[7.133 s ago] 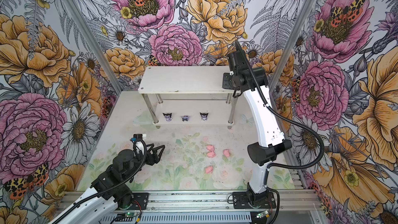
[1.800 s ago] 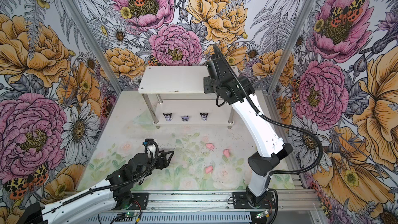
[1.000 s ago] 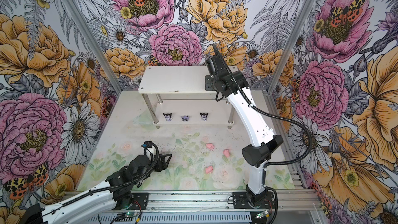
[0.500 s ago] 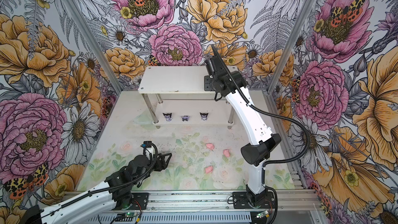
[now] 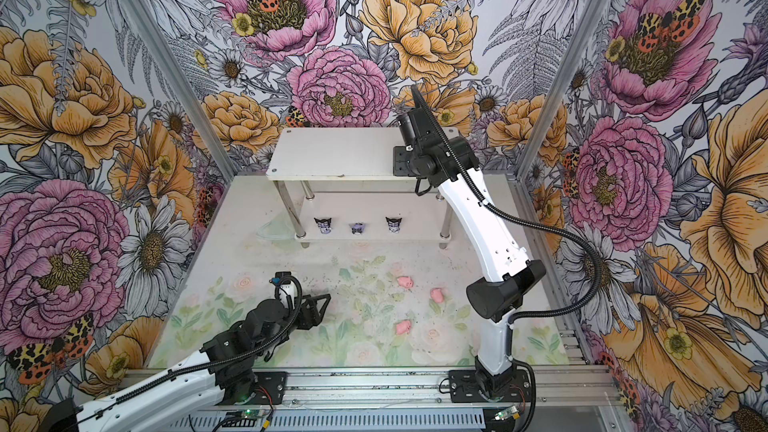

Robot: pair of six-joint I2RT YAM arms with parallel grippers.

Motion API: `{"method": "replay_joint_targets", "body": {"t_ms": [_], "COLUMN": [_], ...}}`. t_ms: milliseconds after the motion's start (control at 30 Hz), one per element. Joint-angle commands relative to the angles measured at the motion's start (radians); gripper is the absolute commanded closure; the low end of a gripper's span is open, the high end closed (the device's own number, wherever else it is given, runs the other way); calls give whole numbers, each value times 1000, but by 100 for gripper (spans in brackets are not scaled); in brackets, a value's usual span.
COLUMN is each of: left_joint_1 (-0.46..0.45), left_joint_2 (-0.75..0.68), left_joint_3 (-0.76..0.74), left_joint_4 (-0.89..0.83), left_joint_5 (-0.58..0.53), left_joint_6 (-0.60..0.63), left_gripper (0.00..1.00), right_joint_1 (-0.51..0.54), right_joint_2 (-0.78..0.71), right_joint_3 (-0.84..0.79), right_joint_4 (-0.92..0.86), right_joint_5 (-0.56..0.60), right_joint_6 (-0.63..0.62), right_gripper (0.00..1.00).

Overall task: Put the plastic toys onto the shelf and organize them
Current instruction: 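Open the right gripper to set the pig beside the first pig, then lower the right gripper back down over a pink pig on the table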

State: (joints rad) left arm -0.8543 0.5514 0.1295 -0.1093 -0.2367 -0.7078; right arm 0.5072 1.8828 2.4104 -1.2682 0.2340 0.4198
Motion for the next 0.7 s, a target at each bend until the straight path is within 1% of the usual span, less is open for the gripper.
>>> {"method": "replay_joint_targets", "body": {"t_ms": [0, 167, 333, 467, 567, 667], "left_joint_1": [11, 20, 32, 32, 28, 9], "left_joint_2": [-5, 5, 25, 89, 180, 288], "left_joint_3": [2, 1, 7, 23, 46, 75], "left_joint_4": [-11, -7, 24, 81, 131, 188], "left_joint_5": [-27, -24, -15, 5, 20, 58], "left_joint_6": [16, 29, 39, 47, 49, 55], "left_gripper": [21, 21, 21, 21, 21, 22], "right_joint_1": [14, 45, 113, 180, 205, 223], "right_joint_2": [-90, -175, -314, -490, -646, -735], "right_joint_3": [-21, -109, -268, -513, -781, -1005], "right_joint_4": [-10, -8, -2, 67, 142, 158], "right_joint_5": [-15, 9, 38, 45, 14, 9], "right_joint_6": [20, 28, 44, 73, 125, 176], "right_gripper": [41, 41, 41, 44, 48, 48]}}
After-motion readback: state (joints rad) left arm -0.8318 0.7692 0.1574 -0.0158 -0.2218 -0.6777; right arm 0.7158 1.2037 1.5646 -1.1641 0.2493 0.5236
